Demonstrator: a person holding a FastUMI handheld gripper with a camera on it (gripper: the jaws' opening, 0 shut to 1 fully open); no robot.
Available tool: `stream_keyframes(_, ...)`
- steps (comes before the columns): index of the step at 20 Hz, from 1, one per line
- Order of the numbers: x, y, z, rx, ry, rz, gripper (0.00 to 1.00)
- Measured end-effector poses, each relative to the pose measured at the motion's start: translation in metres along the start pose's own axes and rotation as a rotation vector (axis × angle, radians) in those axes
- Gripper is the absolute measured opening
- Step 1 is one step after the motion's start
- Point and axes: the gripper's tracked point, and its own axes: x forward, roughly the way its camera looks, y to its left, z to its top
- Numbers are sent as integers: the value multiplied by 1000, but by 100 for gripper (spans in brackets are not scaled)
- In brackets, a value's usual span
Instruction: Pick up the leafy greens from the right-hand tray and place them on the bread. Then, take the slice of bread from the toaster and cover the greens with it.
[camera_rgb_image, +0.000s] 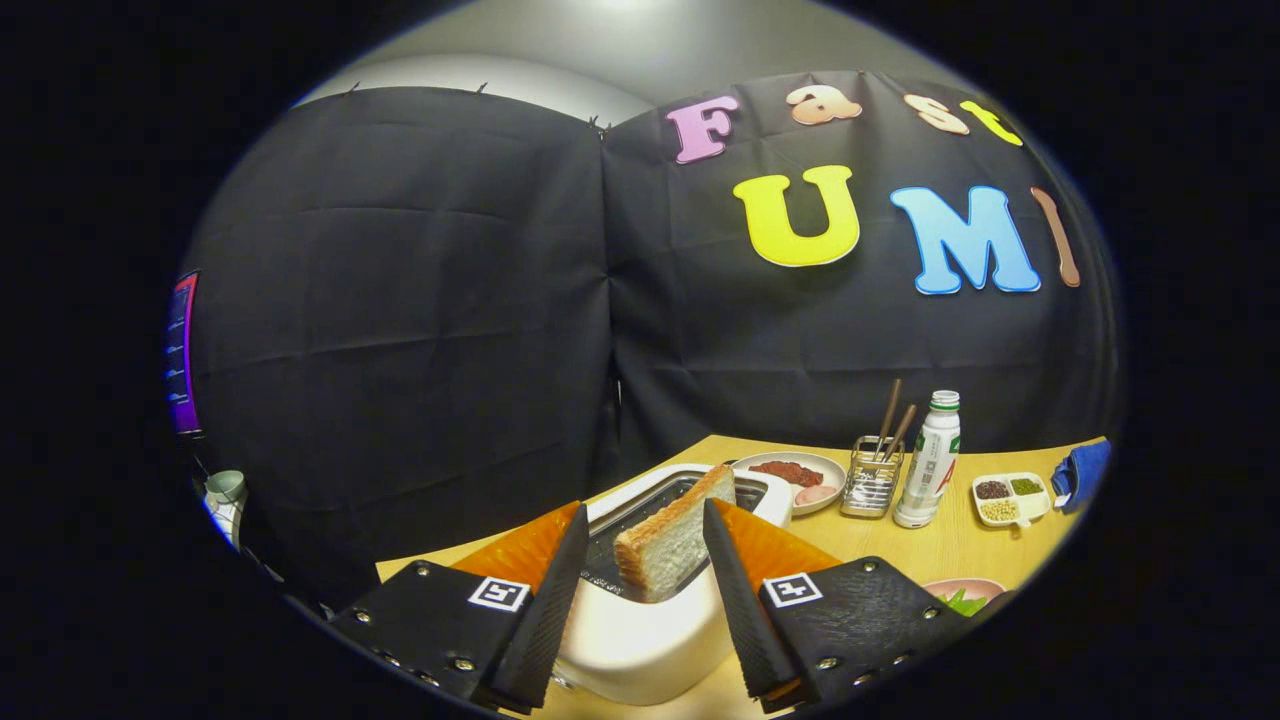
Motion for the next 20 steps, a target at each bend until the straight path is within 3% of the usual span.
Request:
stream_keyframes(4, 6, -7, -10, -12, 19, -45, 69)
stream_keyframes(6, 7, -7, -8, 10, 23, -35, 35)
stream_keyframes(7, 9, -13, -7, 15, 17, -64, 39)
stream_keyframes(9, 6, -9, -1, 51, 12, -38, 10)
stream_keyframes(20, -34, -24, 74, 179, -125, 36, 10)
